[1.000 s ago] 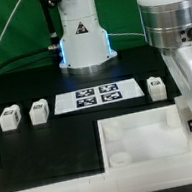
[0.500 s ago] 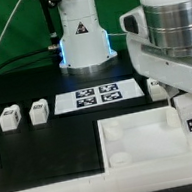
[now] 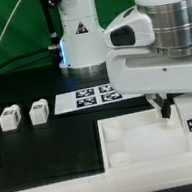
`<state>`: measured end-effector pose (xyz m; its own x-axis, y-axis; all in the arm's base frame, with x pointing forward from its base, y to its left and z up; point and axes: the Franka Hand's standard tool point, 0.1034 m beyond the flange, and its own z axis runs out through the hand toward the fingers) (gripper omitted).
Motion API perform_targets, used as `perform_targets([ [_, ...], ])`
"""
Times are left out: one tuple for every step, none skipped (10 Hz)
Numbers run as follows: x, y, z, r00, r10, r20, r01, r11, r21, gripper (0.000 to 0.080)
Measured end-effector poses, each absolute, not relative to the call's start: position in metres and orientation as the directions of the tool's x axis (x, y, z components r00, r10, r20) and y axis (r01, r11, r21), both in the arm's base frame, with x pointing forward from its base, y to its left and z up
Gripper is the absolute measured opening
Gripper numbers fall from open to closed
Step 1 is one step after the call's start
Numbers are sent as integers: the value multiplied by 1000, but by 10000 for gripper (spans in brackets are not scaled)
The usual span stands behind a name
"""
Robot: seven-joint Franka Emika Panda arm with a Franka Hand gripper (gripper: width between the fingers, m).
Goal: Assemble one leg
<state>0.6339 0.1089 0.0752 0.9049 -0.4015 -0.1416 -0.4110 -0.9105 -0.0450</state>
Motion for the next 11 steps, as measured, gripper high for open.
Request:
perform_targets([
  [634, 106, 75, 950, -283, -134, -293, -954, -63, 649],
  [635, 104, 75, 977, -170, -125, -181, -980, -78, 649],
  [635, 104, 75, 988, -100, -118, -110, -990, -87, 649],
  [635, 105, 75, 983, -138, -119, -148, -985, -84, 649],
  [636, 104, 75, 983, -137, -119, -148, -985, -85, 649],
  [636, 104, 75, 983, -137, -119, -148, -985, -85, 525],
  [635, 104, 75, 983, -137, -119, -148, -985, -85, 385],
  [636, 104, 75, 983, -137, -118, -148, -985, -85, 290],
  [636, 104, 75, 983, -138, -118, -148, -985, -84, 290],
  [636, 104, 75, 982, -148, -119, -158, -984, -83, 290],
  [636, 104, 75, 975, -186, -123, -197, -977, -79, 290],
])
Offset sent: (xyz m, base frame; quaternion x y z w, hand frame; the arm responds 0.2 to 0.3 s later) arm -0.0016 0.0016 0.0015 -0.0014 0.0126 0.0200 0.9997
